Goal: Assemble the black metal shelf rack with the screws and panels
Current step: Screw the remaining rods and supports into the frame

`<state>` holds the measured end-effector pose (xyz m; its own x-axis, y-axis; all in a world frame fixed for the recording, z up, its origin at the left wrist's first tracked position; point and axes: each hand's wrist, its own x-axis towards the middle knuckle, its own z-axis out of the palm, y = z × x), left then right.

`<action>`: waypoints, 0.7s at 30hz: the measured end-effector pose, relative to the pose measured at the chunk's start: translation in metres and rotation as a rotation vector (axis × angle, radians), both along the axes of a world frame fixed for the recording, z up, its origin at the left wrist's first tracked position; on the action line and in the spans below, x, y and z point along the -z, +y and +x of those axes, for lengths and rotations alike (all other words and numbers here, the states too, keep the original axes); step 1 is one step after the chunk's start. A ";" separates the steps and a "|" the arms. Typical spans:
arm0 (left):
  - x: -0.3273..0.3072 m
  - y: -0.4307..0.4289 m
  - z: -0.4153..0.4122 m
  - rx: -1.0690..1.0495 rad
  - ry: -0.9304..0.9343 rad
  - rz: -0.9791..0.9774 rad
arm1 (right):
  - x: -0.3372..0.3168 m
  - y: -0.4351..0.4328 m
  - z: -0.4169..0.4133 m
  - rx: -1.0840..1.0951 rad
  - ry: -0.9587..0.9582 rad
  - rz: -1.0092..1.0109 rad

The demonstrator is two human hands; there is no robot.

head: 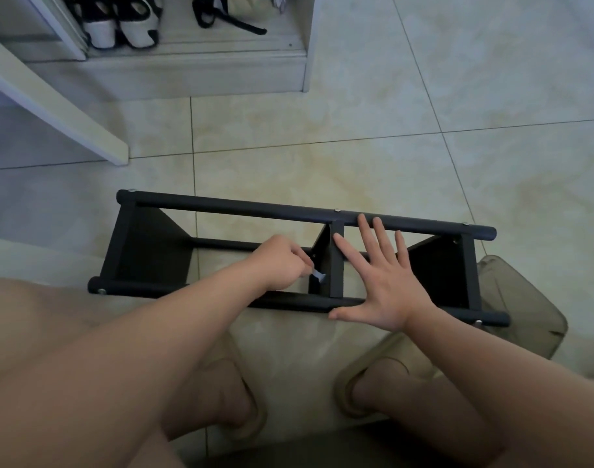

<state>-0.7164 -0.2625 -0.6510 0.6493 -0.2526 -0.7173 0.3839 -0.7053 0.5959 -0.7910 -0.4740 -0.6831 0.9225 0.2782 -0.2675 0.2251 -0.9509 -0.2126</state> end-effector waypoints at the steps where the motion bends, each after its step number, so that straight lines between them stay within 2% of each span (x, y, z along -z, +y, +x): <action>1: 0.001 -0.001 0.001 -0.044 0.053 -0.041 | 0.000 0.000 0.000 0.002 -0.004 0.004; 4: 0.003 -0.003 0.004 -0.141 0.210 -0.148 | 0.001 0.000 0.000 0.010 -0.009 0.001; 7: 0.008 -0.006 0.005 -0.223 0.276 -0.192 | 0.000 0.001 0.000 0.011 -0.015 0.006; 12: 0.014 -0.012 0.004 -0.335 0.259 -0.208 | -0.001 0.001 -0.001 0.015 -0.023 0.013; 18: 0.014 -0.019 0.004 -0.340 0.167 -0.180 | -0.001 0.001 -0.002 0.014 -0.033 0.009; 21: 0.014 -0.021 0.005 -0.364 0.195 -0.198 | -0.001 0.001 -0.001 0.014 -0.031 0.005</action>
